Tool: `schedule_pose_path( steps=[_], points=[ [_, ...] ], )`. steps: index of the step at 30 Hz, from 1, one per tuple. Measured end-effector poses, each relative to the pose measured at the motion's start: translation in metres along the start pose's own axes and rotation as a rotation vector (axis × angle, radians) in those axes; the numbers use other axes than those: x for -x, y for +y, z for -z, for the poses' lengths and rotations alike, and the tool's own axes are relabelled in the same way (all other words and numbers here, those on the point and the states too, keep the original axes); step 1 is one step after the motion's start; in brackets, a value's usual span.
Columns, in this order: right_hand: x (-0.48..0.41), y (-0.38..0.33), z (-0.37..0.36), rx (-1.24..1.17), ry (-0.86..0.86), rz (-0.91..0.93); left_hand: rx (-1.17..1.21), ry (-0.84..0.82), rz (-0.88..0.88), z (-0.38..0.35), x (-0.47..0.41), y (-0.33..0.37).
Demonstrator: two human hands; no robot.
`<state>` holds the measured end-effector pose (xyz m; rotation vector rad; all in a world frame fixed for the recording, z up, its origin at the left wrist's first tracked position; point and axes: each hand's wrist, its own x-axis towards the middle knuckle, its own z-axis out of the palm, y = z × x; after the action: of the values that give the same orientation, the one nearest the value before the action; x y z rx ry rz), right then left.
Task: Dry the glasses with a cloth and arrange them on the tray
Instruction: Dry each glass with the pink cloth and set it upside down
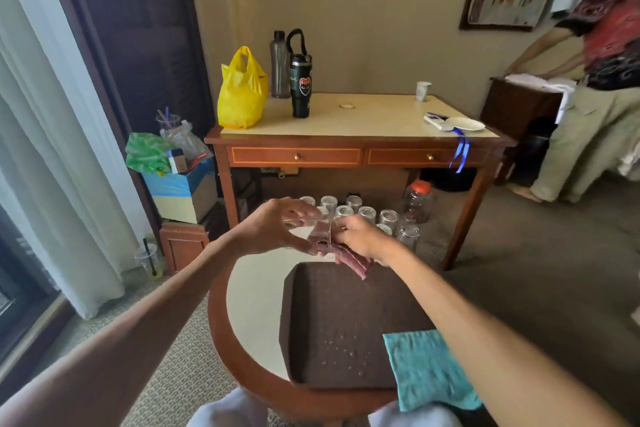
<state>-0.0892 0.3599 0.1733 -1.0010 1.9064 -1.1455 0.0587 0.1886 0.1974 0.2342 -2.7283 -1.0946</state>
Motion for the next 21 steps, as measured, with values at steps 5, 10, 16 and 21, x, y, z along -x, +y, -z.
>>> schedule_pose_path(
  steps=[5, 10, 16, 21],
  points=[
    [0.014, 0.001, 0.019, -0.064, 0.124, 0.087, 0.593, -0.159, 0.356, -0.001, -0.003, 0.024],
    [0.013, 0.006, 0.025, 0.230, 0.348, 0.090, 0.856, -0.136, 0.470, -0.013, -0.010, 0.059],
    [0.016, 0.004, 0.029, 0.303, 0.464, 0.140, 0.817, 0.000, 0.451, -0.020, -0.019, 0.078],
    [0.024, -0.008, 0.039, 0.357, 0.435, 0.189, 0.896, -0.029, 0.472, -0.020, -0.016, 0.086]
  ],
)
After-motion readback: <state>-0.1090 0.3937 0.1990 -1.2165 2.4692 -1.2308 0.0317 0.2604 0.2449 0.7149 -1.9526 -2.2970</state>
